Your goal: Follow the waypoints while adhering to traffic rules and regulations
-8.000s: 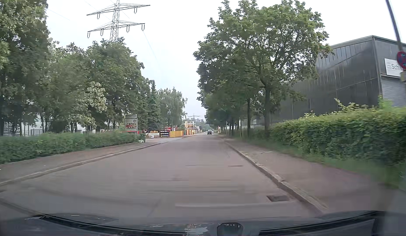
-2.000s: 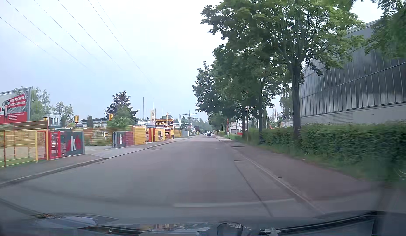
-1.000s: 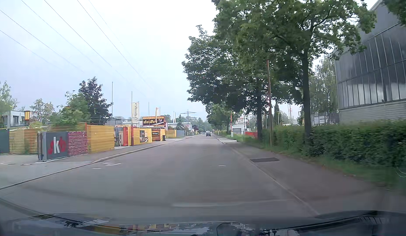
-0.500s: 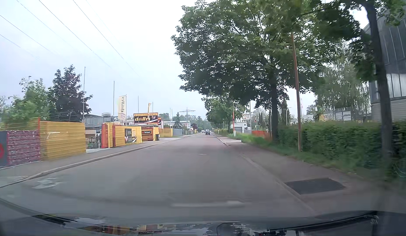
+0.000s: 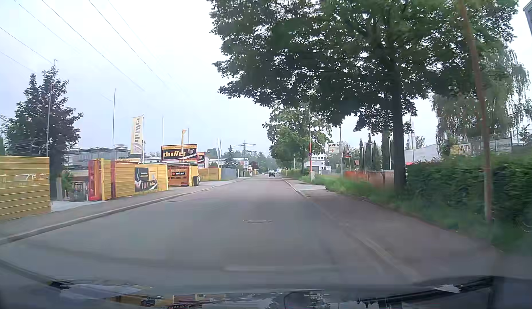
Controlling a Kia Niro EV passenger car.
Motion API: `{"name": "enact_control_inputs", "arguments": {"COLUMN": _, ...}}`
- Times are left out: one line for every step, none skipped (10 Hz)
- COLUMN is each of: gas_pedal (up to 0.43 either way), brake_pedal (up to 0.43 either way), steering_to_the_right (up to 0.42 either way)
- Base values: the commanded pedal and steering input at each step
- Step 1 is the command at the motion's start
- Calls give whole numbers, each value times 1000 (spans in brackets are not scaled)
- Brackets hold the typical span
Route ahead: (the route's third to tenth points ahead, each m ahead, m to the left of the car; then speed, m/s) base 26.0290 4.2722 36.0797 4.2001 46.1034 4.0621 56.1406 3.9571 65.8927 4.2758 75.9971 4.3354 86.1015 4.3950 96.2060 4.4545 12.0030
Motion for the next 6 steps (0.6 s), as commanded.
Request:
{"name": "enact_control_inputs", "arguments": {"gas_pedal": 87, "brake_pedal": 0, "steering_to_the_right": 0}}
{"name": "enact_control_inputs", "arguments": {"gas_pedal": 87, "brake_pedal": 0, "steering_to_the_right": 0}}
{"name": "enact_control_inputs", "arguments": {"gas_pedal": 87, "brake_pedal": 0, "steering_to_the_right": 0}}
{"name": "enact_control_inputs", "arguments": {"gas_pedal": 87, "brake_pedal": 0, "steering_to_the_right": -1}}
{"name": "enact_control_inputs", "arguments": {"gas_pedal": 87, "brake_pedal": 0, "steering_to_the_right": -1}}
{"name": "enact_control_inputs", "arguments": {"gas_pedal": 87, "brake_pedal": 0, "steering_to_the_right": -1}}
